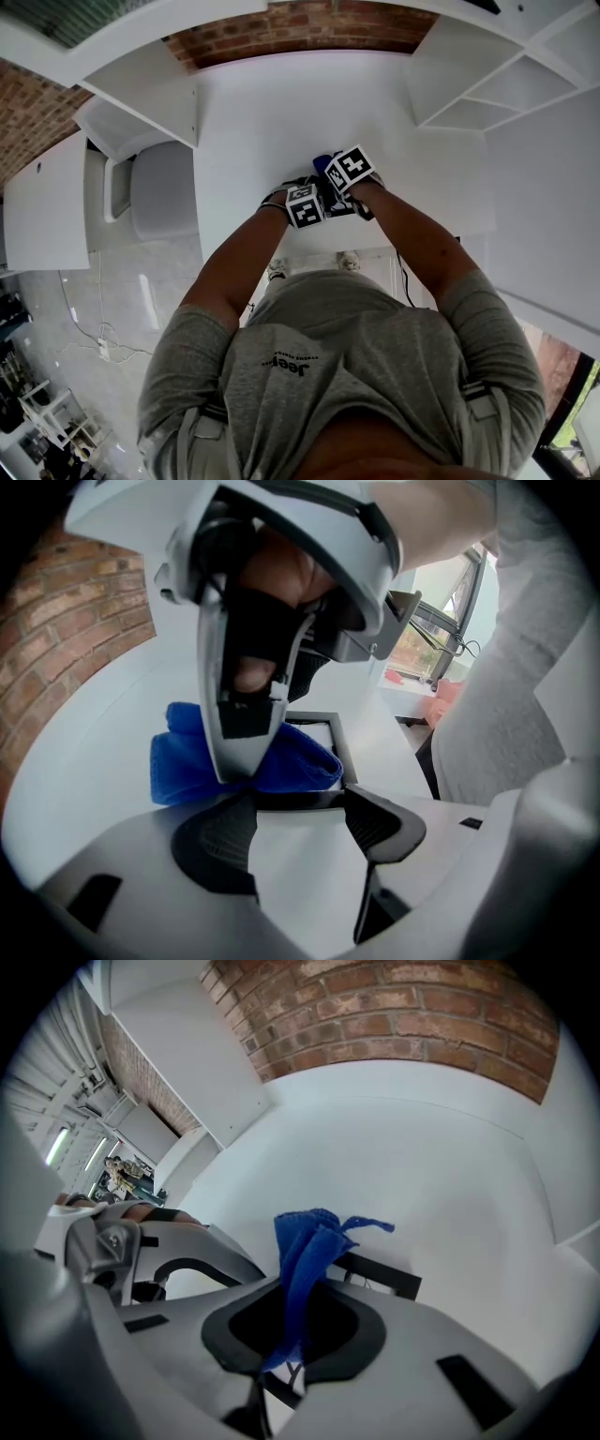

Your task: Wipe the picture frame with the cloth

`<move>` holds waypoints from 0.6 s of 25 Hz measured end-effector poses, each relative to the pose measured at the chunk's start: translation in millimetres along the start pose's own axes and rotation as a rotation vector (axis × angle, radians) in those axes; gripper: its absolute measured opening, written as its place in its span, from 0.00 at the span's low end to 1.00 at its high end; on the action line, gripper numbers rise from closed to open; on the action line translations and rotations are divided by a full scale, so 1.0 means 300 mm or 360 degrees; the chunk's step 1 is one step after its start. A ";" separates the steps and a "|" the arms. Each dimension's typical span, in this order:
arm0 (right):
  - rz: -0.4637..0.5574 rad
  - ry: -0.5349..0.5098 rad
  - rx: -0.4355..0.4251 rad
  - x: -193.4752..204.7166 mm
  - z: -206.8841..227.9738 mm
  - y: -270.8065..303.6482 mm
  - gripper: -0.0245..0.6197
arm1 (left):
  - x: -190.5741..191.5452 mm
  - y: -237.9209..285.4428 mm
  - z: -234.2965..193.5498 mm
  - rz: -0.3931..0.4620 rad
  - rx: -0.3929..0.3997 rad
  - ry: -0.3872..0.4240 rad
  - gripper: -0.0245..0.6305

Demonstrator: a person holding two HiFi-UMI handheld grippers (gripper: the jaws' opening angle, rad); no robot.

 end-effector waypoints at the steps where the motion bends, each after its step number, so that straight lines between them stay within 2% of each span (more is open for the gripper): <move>1: -0.0009 0.0005 -0.0006 0.003 0.003 0.003 0.12 | 0.000 0.000 -0.001 0.0001 0.0000 0.0000 0.49; 15: -0.0054 0.0124 -0.0074 0.102 -0.017 -0.031 0.12 | -0.001 -0.003 0.001 -0.0011 0.0008 0.0002 0.49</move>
Point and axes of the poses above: the fingertips, and each gripper's own axes: y forward along the fingers, z to its right, x out of its underside, the point moved 8 cm from there along -y, backward along the fingers, and after that the axes turned 10 degrees about z, right-handed, at the moved point
